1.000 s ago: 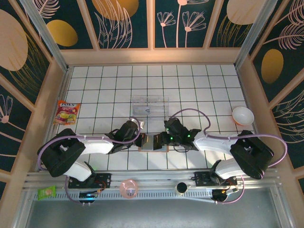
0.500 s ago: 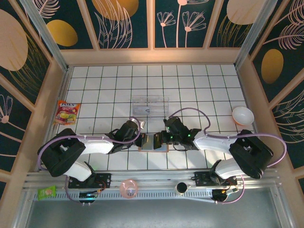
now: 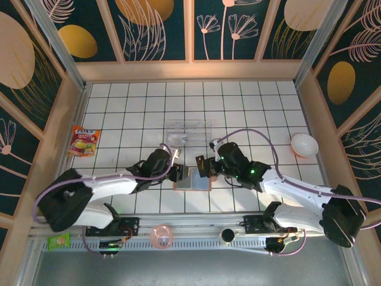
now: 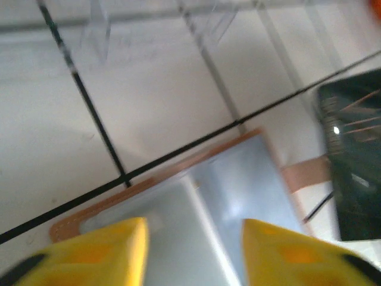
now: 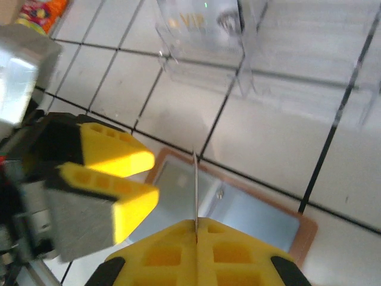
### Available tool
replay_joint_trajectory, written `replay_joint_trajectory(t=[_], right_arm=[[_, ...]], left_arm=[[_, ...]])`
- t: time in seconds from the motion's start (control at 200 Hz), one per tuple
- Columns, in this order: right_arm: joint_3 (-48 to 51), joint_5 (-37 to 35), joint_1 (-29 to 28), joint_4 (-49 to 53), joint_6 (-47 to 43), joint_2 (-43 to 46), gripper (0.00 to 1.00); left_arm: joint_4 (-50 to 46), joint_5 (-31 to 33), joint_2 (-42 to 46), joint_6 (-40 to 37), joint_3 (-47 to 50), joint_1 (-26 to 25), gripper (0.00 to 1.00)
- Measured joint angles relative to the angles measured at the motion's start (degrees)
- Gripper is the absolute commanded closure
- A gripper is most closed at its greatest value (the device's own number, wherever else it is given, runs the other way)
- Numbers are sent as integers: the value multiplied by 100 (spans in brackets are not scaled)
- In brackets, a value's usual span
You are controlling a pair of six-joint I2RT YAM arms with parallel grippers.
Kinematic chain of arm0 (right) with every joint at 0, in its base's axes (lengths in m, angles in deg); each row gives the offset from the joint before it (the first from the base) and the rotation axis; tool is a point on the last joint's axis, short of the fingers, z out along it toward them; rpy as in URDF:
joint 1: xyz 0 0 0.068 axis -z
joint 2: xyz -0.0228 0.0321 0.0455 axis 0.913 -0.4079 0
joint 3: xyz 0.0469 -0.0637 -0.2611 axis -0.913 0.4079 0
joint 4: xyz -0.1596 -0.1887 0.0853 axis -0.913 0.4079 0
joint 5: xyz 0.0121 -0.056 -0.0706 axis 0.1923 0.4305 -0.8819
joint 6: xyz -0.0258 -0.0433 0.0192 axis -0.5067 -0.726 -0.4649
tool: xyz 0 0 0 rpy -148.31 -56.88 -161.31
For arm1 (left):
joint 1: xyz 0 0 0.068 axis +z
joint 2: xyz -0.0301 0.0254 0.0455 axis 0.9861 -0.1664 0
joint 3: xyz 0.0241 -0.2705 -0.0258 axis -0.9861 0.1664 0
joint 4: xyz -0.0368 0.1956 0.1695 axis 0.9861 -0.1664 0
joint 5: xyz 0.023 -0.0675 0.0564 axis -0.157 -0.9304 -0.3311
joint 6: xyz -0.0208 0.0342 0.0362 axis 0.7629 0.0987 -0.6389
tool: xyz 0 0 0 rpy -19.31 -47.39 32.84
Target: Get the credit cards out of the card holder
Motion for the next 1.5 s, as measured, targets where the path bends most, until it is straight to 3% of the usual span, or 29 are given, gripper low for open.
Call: replay_joint_trajectory(t=[0.14,0.225,0.601,1.106,1.291,1.501], right_arm=[[-680,-293,24,81,-717,-201,100],[-1178,-315,87,81,-1329,-560,100],[-3469,494,535,1762,-4312,-2719,100],[-6588,321,774,4057,-6524,-4739,100],[-6896,350,802,4671,-6970,-5130,100],[-6577,503,964,4791,-7283,-5023,100]], left_arm=[[-42,-127,933,138,11,457,23],[-87,-151,1364,197,116,820,1],[-837,164,2031,675,608,1095,1],[-942,319,1779,944,614,1123,1],[-942,258,1620,960,603,1174,1],[-920,125,1268,957,450,1207,1]])
